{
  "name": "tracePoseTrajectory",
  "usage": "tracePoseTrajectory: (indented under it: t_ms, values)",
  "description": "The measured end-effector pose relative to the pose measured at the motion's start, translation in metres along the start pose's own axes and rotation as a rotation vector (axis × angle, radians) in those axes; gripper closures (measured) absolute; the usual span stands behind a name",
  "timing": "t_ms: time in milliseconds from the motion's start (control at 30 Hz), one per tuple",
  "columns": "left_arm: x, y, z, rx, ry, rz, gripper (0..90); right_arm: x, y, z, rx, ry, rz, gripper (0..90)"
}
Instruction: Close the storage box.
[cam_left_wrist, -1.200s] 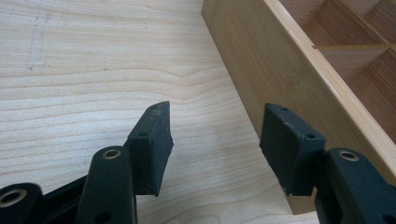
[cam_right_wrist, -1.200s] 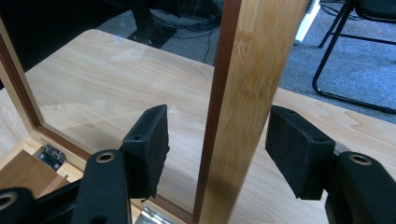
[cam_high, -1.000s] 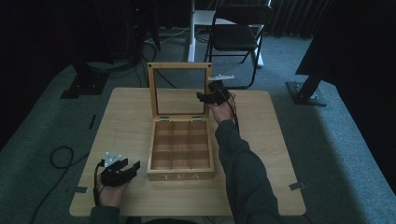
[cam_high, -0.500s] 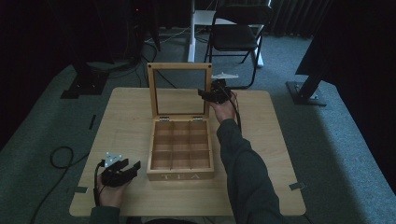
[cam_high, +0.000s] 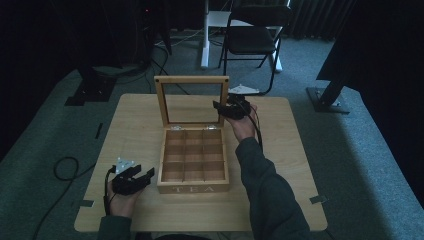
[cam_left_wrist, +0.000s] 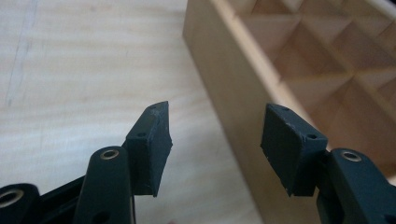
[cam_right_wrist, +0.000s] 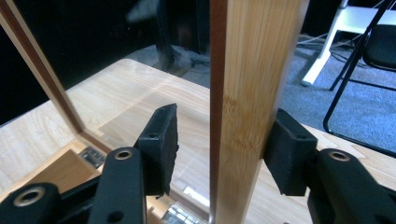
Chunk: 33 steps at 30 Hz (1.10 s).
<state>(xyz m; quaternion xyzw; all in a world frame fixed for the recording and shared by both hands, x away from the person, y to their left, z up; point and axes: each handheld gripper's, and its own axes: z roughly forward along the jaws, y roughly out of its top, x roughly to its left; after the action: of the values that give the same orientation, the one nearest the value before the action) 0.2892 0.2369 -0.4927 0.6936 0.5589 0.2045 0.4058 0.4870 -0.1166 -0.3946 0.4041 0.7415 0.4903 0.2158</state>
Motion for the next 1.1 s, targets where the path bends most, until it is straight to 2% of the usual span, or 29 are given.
tracePoseTrajectory:
  t_ms: [100,133,200,233,267,367,400,433,467,500,567,600,633,667,733,933,1100]
  values:
    - [-0.003,0.014,0.001,-0.023,0.005,0.017,42.9,0.007,-0.004,-0.008,-0.009,-0.009,-0.020,46.7]
    - [-0.003,0.014,0.001,-0.023,0.005,0.017,42.9,0.007,-0.004,-0.008,-0.009,-0.009,-0.020,46.7]
    - [-0.003,0.030,0.003,-0.040,0.012,0.032,43.0,0.011,-0.007,-0.014,-0.009,-0.010,-0.038,46.5]
    - [-0.003,0.030,0.003,-0.040,0.012,0.032,43.0,0.011,-0.007,-0.014,-0.009,-0.010,-0.038,46.5]
    - [-0.002,0.042,0.004,-0.057,0.018,0.035,43.0,0.013,-0.008,-0.017,-0.006,-0.003,-0.048,46.5]
    - [-0.002,0.062,0.005,-0.076,0.027,0.048,43.0,0.013,-0.009,-0.020,-0.010,0.006,-0.039,46.5]
    - [-0.002,0.062,0.005,-0.076,0.027,0.048,43.0,0.013,-0.009,-0.020,-0.010,0.006,-0.039,46.5]
    - [-0.003,0.075,0.006,-0.090,0.030,0.056,43.0,0.015,-0.010,-0.021,-0.010,-0.001,-0.040,46.4]
    - [-0.003,0.075,0.006,-0.090,0.030,0.056,43.0,0.015,-0.010,-0.022,-0.011,-0.002,-0.042,46.4]
    - [-0.004,0.088,0.008,-0.095,0.038,0.069,43.1,0.015,-0.011,-0.022,-0.012,-0.002,-0.041,46.3]
    - [-0.004,0.088,0.008,-0.095,0.038,0.069,43.3,0.015,-0.011,-0.023,-0.015,0.001,-0.035,46.3]
    - [-0.005,0.107,0.013,-0.102,0.052,0.083,43.9,0.016,-0.012,-0.024,-0.020,0.001,-0.022,45.9]
    - [-0.005,0.107,0.013,-0.102,0.052,0.083,44.2,0.017,-0.012,-0.024,-0.020,-0.004,-0.023,45.9]
    - [-0.007,0.116,0.016,-0.108,0.056,0.095,44.9,0.017,-0.012,-0.025,-0.020,-0.006,-0.024,45.8]
    - [-0.008,0.121,0.017,-0.109,0.056,0.102,45.2,0.017,-0.012,-0.025,-0.021,-0.006,-0.025,45.8]
    - [-0.015,0.146,0.023,-0.133,0.066,0.156,56.0,0.018,-0.014,-0.028,-0.021,0.000,-0.022,45.8]
    - [-0.019,0.155,0.022,-0.148,0.062,0.168,66.9,0.019,-0.014,-0.029,-0.018,-0.001,-0.025,45.8]
